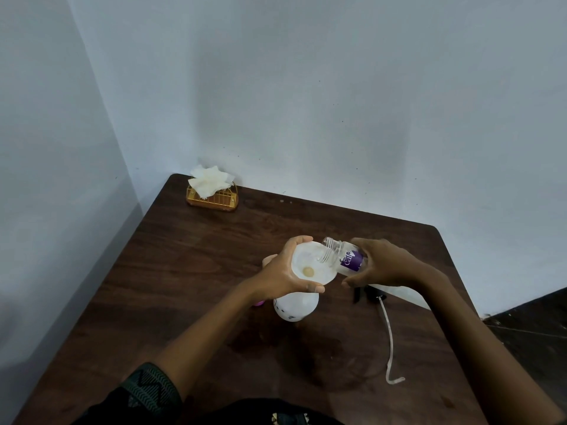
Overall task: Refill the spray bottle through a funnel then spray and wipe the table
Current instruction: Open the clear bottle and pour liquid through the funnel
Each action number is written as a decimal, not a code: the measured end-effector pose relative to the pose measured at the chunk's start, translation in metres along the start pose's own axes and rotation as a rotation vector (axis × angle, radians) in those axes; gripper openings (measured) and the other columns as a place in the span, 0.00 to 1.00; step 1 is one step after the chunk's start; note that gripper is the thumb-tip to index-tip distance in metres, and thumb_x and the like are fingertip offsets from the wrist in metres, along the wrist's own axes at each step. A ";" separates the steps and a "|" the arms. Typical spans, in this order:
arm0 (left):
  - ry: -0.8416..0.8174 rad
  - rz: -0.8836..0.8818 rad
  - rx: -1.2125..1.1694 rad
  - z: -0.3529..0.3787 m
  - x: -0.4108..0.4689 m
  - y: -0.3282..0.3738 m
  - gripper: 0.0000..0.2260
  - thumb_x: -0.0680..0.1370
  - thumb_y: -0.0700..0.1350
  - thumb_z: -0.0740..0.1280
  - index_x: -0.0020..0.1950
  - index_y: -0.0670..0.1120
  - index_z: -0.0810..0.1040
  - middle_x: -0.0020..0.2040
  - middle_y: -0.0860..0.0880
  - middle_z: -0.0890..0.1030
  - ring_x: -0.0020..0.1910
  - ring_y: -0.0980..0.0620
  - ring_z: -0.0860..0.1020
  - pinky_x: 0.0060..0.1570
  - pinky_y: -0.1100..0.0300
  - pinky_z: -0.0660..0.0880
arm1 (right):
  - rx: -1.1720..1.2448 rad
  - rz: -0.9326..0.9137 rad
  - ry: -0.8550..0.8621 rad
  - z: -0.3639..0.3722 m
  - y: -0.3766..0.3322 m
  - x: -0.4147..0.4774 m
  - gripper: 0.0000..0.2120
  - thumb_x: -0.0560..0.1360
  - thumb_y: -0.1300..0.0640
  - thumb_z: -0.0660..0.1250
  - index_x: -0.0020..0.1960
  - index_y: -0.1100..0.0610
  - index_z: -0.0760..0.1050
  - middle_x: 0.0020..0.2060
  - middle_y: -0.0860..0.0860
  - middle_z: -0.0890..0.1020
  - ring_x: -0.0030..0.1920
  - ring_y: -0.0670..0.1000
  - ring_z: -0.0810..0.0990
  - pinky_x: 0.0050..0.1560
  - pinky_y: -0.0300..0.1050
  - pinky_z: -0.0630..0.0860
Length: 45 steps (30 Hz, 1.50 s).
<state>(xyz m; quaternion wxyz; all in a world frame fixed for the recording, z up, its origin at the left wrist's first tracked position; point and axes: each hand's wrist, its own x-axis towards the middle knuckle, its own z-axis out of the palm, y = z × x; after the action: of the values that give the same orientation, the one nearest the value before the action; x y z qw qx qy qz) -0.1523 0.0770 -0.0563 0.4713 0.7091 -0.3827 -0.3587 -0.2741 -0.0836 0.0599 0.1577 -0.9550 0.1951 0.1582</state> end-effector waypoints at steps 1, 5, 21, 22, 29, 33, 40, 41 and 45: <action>-0.001 0.001 -0.001 0.000 0.000 0.000 0.42 0.53 0.71 0.74 0.60 0.77 0.54 0.67 0.58 0.65 0.68 0.48 0.64 0.66 0.44 0.69 | 0.002 0.001 0.000 0.000 0.000 0.000 0.19 0.64 0.44 0.74 0.47 0.49 0.69 0.38 0.43 0.76 0.39 0.46 0.74 0.36 0.40 0.69; 0.000 -0.002 0.004 0.000 0.001 -0.001 0.43 0.52 0.72 0.73 0.61 0.76 0.54 0.68 0.57 0.65 0.68 0.46 0.64 0.66 0.42 0.68 | 0.011 0.000 -0.010 -0.001 0.000 0.000 0.19 0.64 0.44 0.74 0.47 0.49 0.69 0.40 0.44 0.77 0.42 0.48 0.76 0.41 0.44 0.72; -0.004 -0.019 -0.016 0.000 0.001 -0.003 0.43 0.53 0.70 0.75 0.61 0.77 0.55 0.68 0.57 0.65 0.68 0.47 0.64 0.65 0.43 0.69 | -0.007 -0.012 -0.003 0.002 0.003 0.002 0.18 0.64 0.43 0.74 0.43 0.46 0.67 0.36 0.43 0.74 0.37 0.44 0.73 0.35 0.40 0.68; -0.003 -0.018 -0.020 0.000 0.001 -0.002 0.43 0.53 0.70 0.75 0.60 0.77 0.55 0.67 0.58 0.66 0.68 0.47 0.64 0.65 0.43 0.70 | -0.012 -0.016 -0.002 0.002 0.003 0.002 0.18 0.64 0.43 0.74 0.41 0.45 0.66 0.35 0.42 0.74 0.36 0.44 0.72 0.35 0.40 0.67; -0.004 -0.012 -0.015 -0.001 -0.001 0.000 0.43 0.55 0.67 0.76 0.63 0.72 0.55 0.67 0.58 0.65 0.68 0.49 0.64 0.66 0.45 0.70 | -0.006 -0.012 -0.001 0.001 0.002 0.001 0.19 0.64 0.43 0.74 0.46 0.48 0.68 0.36 0.42 0.74 0.37 0.44 0.73 0.37 0.41 0.69; -0.010 -0.005 -0.019 -0.001 -0.001 0.000 0.42 0.55 0.67 0.76 0.63 0.73 0.55 0.67 0.57 0.65 0.68 0.49 0.64 0.66 0.44 0.70 | -0.011 -0.012 0.001 0.001 0.002 0.001 0.19 0.64 0.43 0.74 0.46 0.49 0.68 0.36 0.42 0.74 0.37 0.45 0.73 0.37 0.41 0.69; -0.016 -0.002 -0.030 -0.001 -0.001 0.001 0.43 0.57 0.64 0.76 0.65 0.69 0.55 0.66 0.58 0.66 0.67 0.51 0.65 0.66 0.49 0.70 | -0.010 -0.011 0.007 0.001 0.003 0.002 0.21 0.64 0.42 0.74 0.48 0.50 0.70 0.38 0.43 0.75 0.39 0.46 0.74 0.39 0.42 0.70; -0.019 0.001 -0.033 -0.001 -0.001 0.001 0.43 0.57 0.64 0.76 0.65 0.69 0.55 0.66 0.58 0.66 0.67 0.51 0.65 0.65 0.49 0.71 | -0.009 -0.011 0.008 0.001 0.003 0.002 0.21 0.64 0.43 0.74 0.49 0.50 0.70 0.38 0.42 0.75 0.39 0.46 0.74 0.38 0.42 0.70; -0.007 -0.012 -0.017 -0.001 -0.001 0.001 0.41 0.56 0.66 0.76 0.61 0.75 0.55 0.67 0.58 0.65 0.68 0.50 0.65 0.65 0.46 0.70 | 0.004 -0.013 -0.004 0.001 0.002 0.001 0.20 0.64 0.44 0.74 0.48 0.49 0.69 0.37 0.42 0.74 0.38 0.44 0.73 0.36 0.39 0.68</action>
<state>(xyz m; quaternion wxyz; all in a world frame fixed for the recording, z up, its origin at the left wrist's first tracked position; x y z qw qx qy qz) -0.1520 0.0777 -0.0552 0.4739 0.7061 -0.3767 -0.3673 -0.2745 -0.0857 0.0583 0.1609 -0.9557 0.1886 0.1589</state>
